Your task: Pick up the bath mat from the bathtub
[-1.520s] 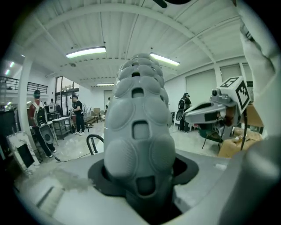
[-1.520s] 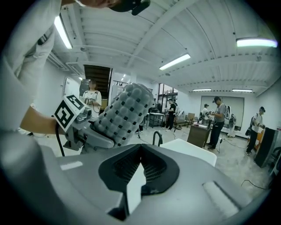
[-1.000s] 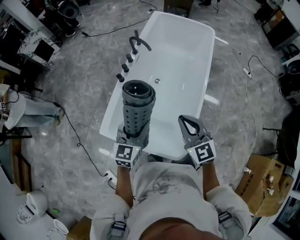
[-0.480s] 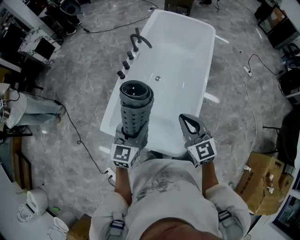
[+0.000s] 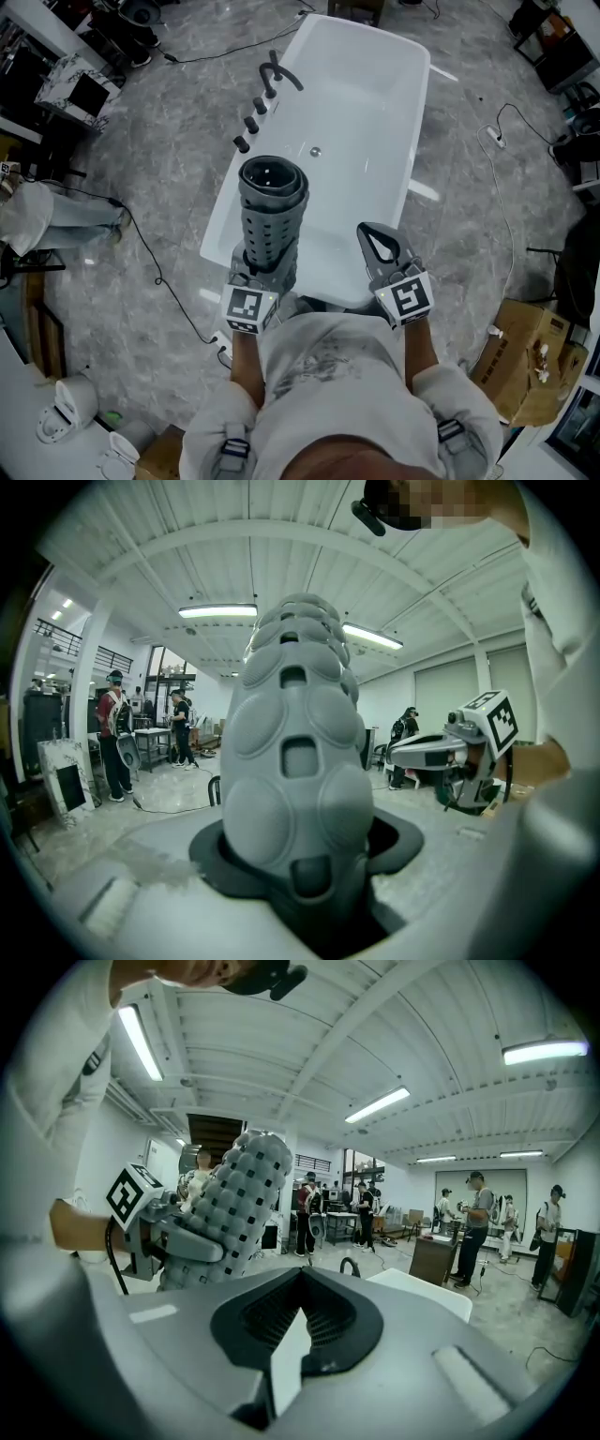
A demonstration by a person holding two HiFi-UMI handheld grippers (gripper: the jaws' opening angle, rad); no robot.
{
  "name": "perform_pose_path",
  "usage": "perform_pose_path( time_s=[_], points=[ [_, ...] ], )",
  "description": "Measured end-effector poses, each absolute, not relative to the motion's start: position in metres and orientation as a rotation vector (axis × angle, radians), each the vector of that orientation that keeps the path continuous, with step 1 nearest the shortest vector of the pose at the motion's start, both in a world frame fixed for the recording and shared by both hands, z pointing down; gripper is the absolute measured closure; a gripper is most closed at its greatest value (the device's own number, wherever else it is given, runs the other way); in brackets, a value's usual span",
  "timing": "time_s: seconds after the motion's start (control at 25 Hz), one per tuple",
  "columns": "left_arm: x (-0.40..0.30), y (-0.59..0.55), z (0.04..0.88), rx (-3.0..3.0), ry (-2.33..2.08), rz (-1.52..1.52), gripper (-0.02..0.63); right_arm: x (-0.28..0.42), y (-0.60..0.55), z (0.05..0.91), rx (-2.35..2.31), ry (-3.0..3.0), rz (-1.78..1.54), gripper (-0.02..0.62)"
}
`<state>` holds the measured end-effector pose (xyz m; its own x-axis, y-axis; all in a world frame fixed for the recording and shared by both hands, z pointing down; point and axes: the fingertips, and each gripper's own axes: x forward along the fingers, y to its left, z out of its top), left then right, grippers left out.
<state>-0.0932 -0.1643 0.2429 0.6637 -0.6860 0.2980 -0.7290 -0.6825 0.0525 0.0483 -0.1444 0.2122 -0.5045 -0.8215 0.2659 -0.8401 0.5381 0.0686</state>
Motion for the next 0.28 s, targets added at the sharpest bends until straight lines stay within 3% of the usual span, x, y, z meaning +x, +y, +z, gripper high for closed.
perform_pose_path(
  time_s=[0.28],
  points=[
    [-0.0955,-0.1595,0.2436,2.719,-1.153,0.392,0.364,0.0437,-0.1398,0.2117,1.403,-2.534,0.074,0.594]
  ],
)
